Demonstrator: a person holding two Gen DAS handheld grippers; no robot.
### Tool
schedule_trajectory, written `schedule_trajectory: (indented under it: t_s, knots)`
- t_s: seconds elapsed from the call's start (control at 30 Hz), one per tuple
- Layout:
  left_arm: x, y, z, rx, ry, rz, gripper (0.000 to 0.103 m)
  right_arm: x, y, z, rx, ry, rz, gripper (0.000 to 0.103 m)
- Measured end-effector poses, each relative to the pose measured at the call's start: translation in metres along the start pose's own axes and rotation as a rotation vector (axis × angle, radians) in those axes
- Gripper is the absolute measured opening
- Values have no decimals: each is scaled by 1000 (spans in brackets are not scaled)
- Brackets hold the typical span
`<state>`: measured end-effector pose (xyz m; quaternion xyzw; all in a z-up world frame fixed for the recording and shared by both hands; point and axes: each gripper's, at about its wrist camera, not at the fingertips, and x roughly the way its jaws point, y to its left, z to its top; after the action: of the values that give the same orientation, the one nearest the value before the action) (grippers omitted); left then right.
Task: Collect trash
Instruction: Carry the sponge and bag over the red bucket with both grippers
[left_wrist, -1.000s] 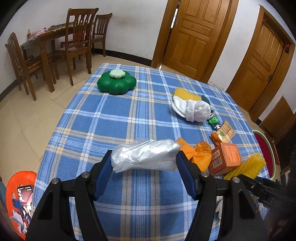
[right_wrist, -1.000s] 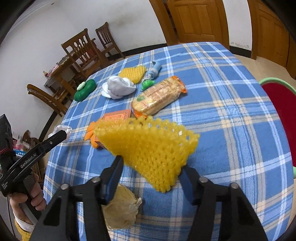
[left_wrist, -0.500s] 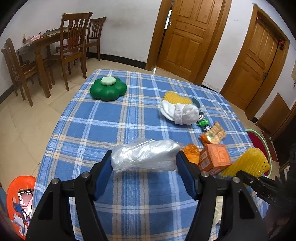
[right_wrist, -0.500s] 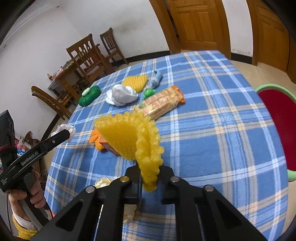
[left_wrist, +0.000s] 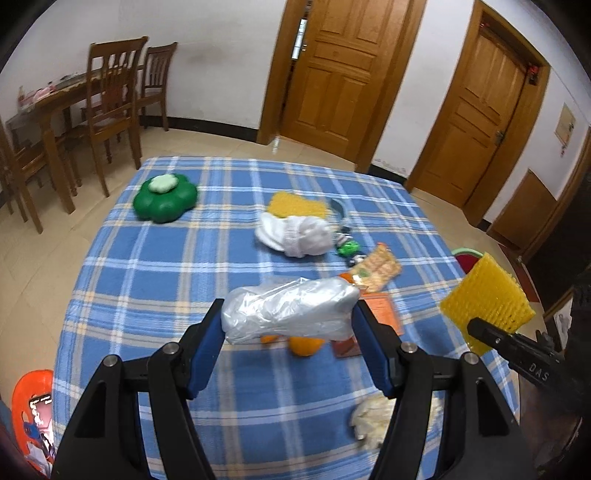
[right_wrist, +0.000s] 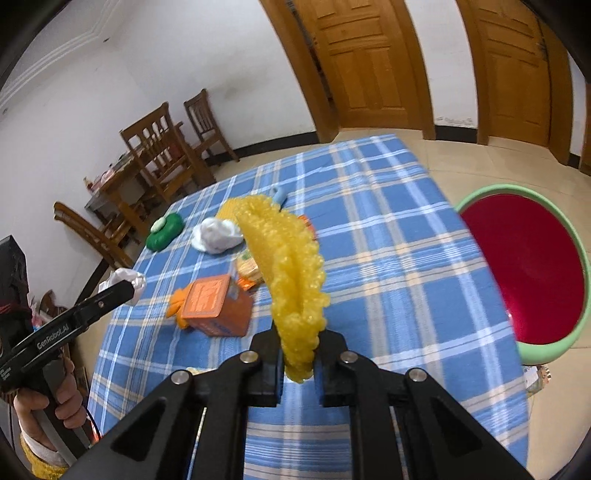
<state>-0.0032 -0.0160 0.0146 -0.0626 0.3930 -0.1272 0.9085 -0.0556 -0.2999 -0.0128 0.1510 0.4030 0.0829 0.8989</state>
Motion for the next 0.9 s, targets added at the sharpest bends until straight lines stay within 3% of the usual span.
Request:
schedule_trajectory:
  t_s: [0.9]
  knots:
    - [37,-140,21,239,71,-184,68,-49,-106,5,221,-114,-167,14]
